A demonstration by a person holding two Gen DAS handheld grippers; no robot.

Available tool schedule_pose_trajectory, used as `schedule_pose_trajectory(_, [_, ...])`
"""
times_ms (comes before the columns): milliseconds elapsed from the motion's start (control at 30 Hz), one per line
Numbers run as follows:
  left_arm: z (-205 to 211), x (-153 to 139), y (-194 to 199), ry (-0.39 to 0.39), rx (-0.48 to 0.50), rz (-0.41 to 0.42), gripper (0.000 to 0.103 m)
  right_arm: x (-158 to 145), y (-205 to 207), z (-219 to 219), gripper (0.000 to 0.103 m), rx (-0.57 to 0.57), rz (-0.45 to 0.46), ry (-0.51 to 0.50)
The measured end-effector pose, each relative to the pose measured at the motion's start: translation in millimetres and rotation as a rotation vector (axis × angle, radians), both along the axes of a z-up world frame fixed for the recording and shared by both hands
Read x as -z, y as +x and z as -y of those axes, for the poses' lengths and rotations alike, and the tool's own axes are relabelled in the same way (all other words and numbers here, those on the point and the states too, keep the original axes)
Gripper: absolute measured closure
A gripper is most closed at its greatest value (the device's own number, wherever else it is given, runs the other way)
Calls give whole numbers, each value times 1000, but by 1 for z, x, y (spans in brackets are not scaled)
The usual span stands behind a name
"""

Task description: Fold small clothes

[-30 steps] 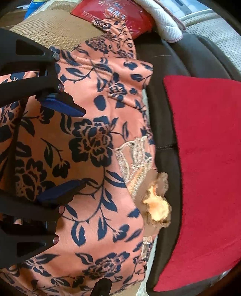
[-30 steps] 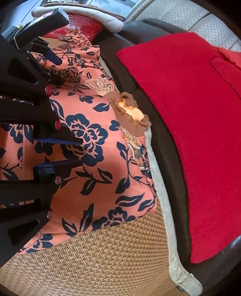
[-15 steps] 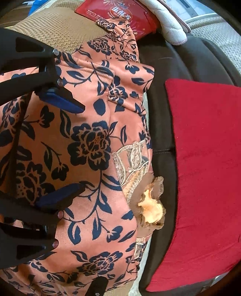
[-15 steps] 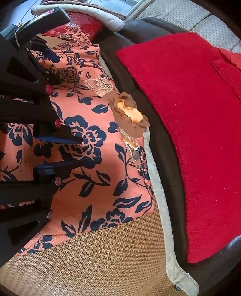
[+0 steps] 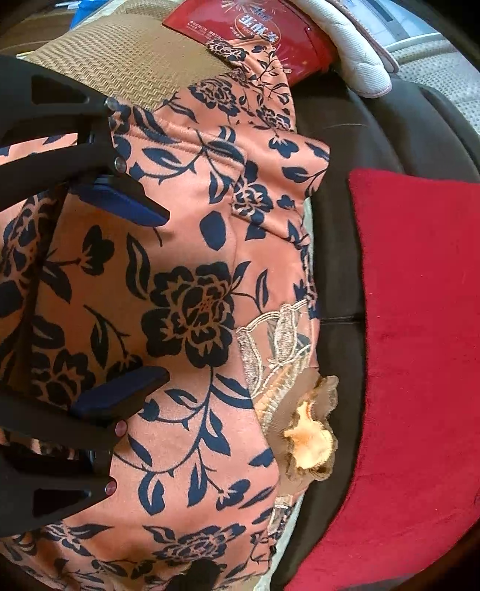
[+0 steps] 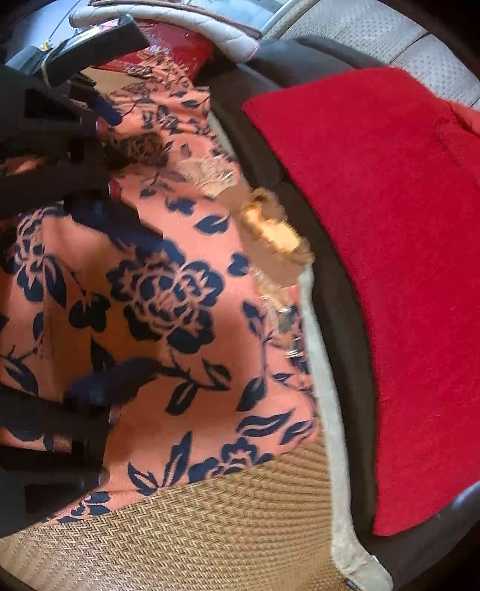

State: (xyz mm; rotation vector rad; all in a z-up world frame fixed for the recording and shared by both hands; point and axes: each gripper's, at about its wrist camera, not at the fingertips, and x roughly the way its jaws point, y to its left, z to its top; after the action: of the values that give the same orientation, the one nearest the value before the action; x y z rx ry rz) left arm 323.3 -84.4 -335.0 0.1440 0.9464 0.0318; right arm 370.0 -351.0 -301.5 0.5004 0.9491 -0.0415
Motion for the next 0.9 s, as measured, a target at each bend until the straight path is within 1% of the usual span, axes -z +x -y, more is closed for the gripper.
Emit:
schedule_pose_trajectory(67, [-6,-6,-2,-11,-2,19,24,-10,-2,-7,34,-4,45,-47])
schedule_pose_trajectory(167, [-14,-9,-3,-14,-15,30,24,-14,-2,-15,34,-10,68,-55])
schedule_pose_trajectory(333, [-28,-4,1,-19,-39,-2,24,-5,7,-30,34,-16,20,-81])
schedule_pose_trajectory(433, [-35,-3,2,-19,-40,-19,24,6,13,-34,34,-24,-28,-92])
schedule_pose_trajectory(467, [-37,-3,2,-20,-39,-24,24,8,14,-38,34,-24,-35,-115])
schedule_pose_trajectory(533, [-42,-6,2,-35,-41,-25,24,8,15,-43,34,-28,-33,-155])
schedule_pose_trajectory(633, [-58,-16,1,-71,-62,-1,24,4,13,-46,34,-15,3,-141])
schedule_pose_trajectory(733, [-81,-30,1,-126,-108,38,24,-5,9,-47,34,2,63,-162])
schedule_pose_trajectory(800, [-105,-39,2,-165,-163,71,24,-8,7,-50,34,6,88,-179])
schedule_pose_trajectory(900, [-148,-47,4,-226,-282,102,24,-9,6,-54,34,3,106,-159])
